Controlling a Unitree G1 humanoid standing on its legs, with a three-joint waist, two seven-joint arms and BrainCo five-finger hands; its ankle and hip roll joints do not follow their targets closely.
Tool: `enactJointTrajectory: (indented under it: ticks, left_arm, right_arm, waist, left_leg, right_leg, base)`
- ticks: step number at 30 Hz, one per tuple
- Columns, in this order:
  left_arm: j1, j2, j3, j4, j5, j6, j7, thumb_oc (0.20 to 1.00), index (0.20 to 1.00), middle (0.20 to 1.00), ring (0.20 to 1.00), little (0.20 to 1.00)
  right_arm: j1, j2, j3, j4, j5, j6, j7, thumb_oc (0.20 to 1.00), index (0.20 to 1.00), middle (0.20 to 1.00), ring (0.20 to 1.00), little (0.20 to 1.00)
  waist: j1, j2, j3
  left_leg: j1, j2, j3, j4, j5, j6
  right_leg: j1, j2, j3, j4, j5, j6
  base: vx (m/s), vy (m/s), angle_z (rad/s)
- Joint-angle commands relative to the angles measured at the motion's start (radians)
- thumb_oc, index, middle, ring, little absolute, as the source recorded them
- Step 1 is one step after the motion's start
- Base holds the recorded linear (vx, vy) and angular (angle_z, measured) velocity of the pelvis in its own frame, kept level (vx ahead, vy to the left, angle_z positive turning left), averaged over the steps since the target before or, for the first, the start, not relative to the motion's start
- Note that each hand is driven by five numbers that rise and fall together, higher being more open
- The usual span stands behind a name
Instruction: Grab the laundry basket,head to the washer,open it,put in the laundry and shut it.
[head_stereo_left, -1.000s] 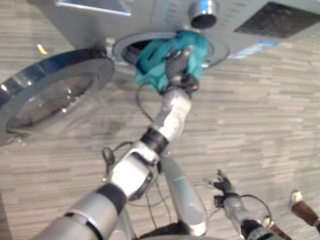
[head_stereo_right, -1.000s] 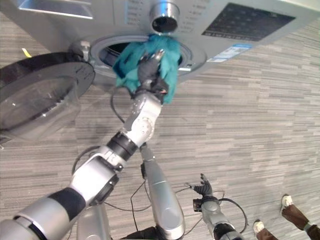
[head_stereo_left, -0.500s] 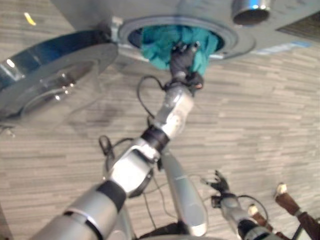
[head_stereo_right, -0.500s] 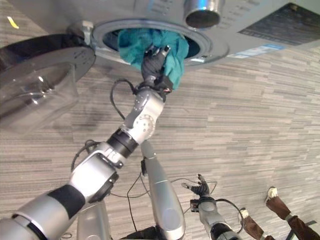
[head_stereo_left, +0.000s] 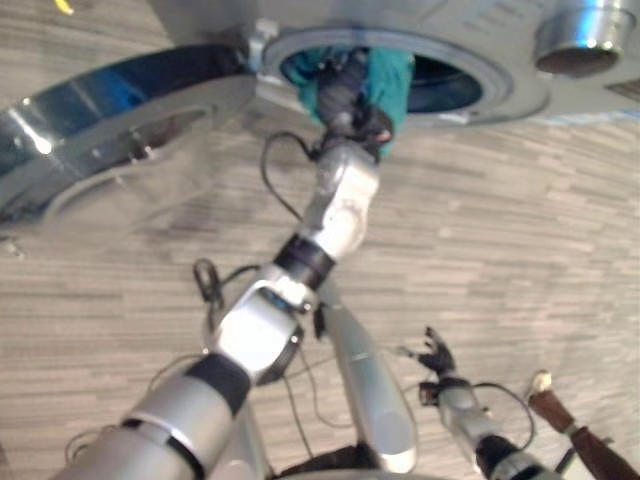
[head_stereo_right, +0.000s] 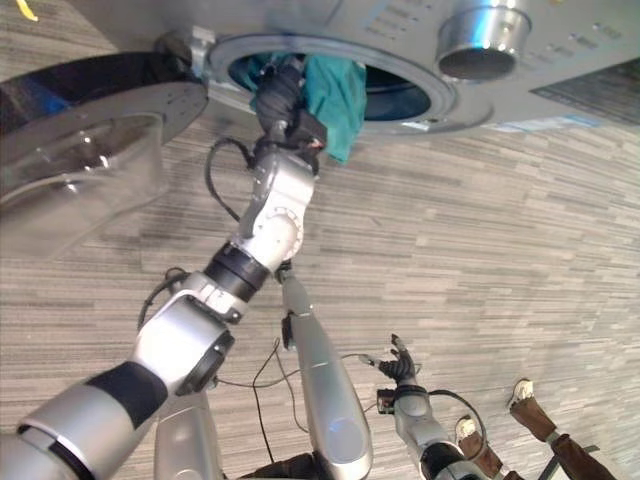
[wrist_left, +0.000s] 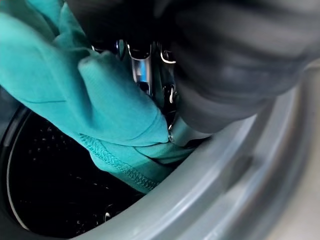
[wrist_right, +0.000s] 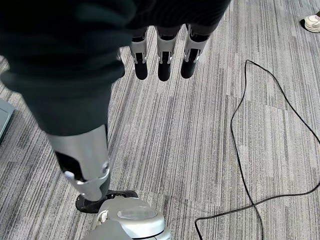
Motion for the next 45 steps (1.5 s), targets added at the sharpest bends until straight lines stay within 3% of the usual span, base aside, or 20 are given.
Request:
enactJointTrajectory:
  ticks: [1, 8, 14, 17, 23, 25, 28, 35, 40, 45]
  left_arm:
    - [-0.172, -0.028, 0.031, 0.048, 0.007, -0.058, -0.015, 0.2, 0.2, 0.2, 0.2, 0.2]
    - [-0.189, -0.071, 0.052, 0.008, -0.061, -0.114, -0.022, 0.2, 0.2, 0.2, 0.2, 0.2]
    - [-0.113, -0.213, 0.035, -0.055, -0.105, -0.148, -0.033, 0.2, 0.2, 0.2, 0.2, 0.2]
    - [-0.132, -0.23, 0.048, -0.024, -0.102, -0.169, -0.007, 0.2, 0.2, 0.2, 0.2, 0.2]
    - [-0.222, -0.145, 0.15, 0.123, -0.162, -0.19, 0.021, 0.2, 0.2, 0.2, 0.2, 0.2]
    - [-0.268, -0.069, 0.219, 0.181, -0.201, -0.204, 0.026, 0.2, 0.2, 0.2, 0.2, 0.2]
    - [-0.298, -0.041, 0.244, 0.203, -0.207, -0.216, 0.037, 0.2, 0.2, 0.2, 0.2, 0.2]
    - [-0.307, -0.054, 0.219, 0.244, -0.093, -0.207, 0.107, 0.2, 0.2, 0.2, 0.2, 0.2]
    - [-0.361, 0.006, 0.213, 0.328, 0.061, -0.194, 0.233, 0.2, 0.2, 0.2, 0.2, 0.2]
    - [-0.403, 0.01, 0.211, 0.323, 0.042, -0.211, 0.22, 0.2, 0.2, 0.2, 0.2, 0.2]
  right_arm:
    - [0.055, -0.012, -0.016, 0.042, 0.044, 0.001, -0.019, 1.0, 1.0, 1.0, 1.0, 1.0]
    - [0.043, -0.011, -0.036, 0.041, 0.076, -0.007, -0.031, 1.0, 1.0, 1.0, 1.0, 1.0]
    - [0.01, 0.003, -0.048, 0.049, 0.14, -0.006, -0.047, 1.0, 1.0, 1.0, 1.0, 1.0]
    - [-0.002, 0.012, -0.032, 0.064, 0.171, -0.023, -0.048, 1.0, 1.0, 1.0, 1.0, 1.0]
    - [-0.012, 0.038, -0.012, 0.137, 0.187, -0.041, -0.043, 1.0, 1.0, 1.0, 1.0, 1.0]
    - [-0.025, 0.052, -0.01, 0.18, 0.186, -0.047, -0.046, 1.0, 1.0, 1.0, 1.0, 1.0]
    - [-0.022, 0.059, -0.014, 0.195, 0.191, -0.058, -0.053, 1.0, 1.0, 1.0, 1.0, 1.0]
    - [-0.045, 0.078, -0.002, 0.187, 0.194, -0.075, -0.063, 1.0, 1.0, 1.0, 1.0, 1.0]
    - [-0.05, 0.078, 0.005, 0.213, 0.187, -0.091, -0.065, 1.0, 1.0, 1.0, 1.0, 1.0]
    - [-0.03, 0.06, 0.001, 0.239, 0.171, -0.092, -0.064, 1.0, 1.0, 1.0, 1.0, 1.0]
  waist:
    - [-0.007, 0.009, -0.044]
    - [-0.028, 0.02, -0.063]
    - [-0.055, 0.029, -0.053]
    - [-0.062, 0.015, -0.053]
    - [-0.084, -0.019, -0.076]
    - [-0.088, -0.02, -0.086]
    - [-0.091, -0.013, -0.093]
    - [-0.104, -0.011, -0.104]
    - [-0.122, -0.028, -0.11]
    - [-0.137, -0.031, -0.116]
  left_leg:
    - [0.003, 0.122, 0.055, -0.002, -0.014, -0.021]
    - [-0.035, 0.16, 0.112, -0.002, 0.002, -0.05]
    - [-0.032, 0.212, 0.295, -0.002, 0.047, -0.065]
    - [-0.024, 0.227, 0.306, -0.002, 0.046, -0.079]
    - [-0.009, 0.265, 0.302, -0.002, 0.037, -0.101]
    - [-0.007, 0.284, 0.306, -0.002, 0.034, -0.107]
    - [-0.011, 0.297, 0.312, -0.002, 0.035, -0.111]
    - [-0.017, 0.317, 0.322, -0.002, 0.034, -0.116]
    - [-0.008, 0.336, 0.339, -0.002, 0.037, -0.121]
    - [-0.002, 0.348, 0.348, -0.002, 0.037, -0.122]
  right_leg:
    - [-0.127, 0.006, 0.014, 0.184, -0.151, 0.092]
    - [-0.16, 0.011, -0.028, 0.189, -0.16, 0.089]
    - [-0.178, 0.006, -0.065, 0.187, -0.154, 0.079]
    - [-0.181, 0.023, -0.075, 0.187, -0.149, 0.077]
    - [-0.173, 0.055, -0.09, 0.168, -0.14, 0.086]
    - [-0.182, 0.066, -0.094, 0.17, -0.14, 0.09]
    - [-0.198, 0.069, -0.1, 0.177, -0.144, 0.093]
    - [-0.219, 0.085, -0.107, 0.18, -0.143, 0.091]
    - [-0.225, 0.094, -0.107, 0.18, -0.137, 0.093]
    - [-0.231, 0.097, -0.107, 0.186, -0.141, 0.094]
  base:
    - [0.07, -0.178, -0.03]
    - [0.05, -0.143, 0.03]
    - [0.02, -0.059, 0.12]
    - [0.02, -0.107, 0.03]
    - [0.03, -0.119, -0.02]
    - [0.05, -0.101, -0.13]
    - [0.03, -0.048, -0.07]
    - [0.01, -0.024, 0.01]
    - [0.0, -0.022, -0.03]
    - [0.02, -0.027, -0.08]
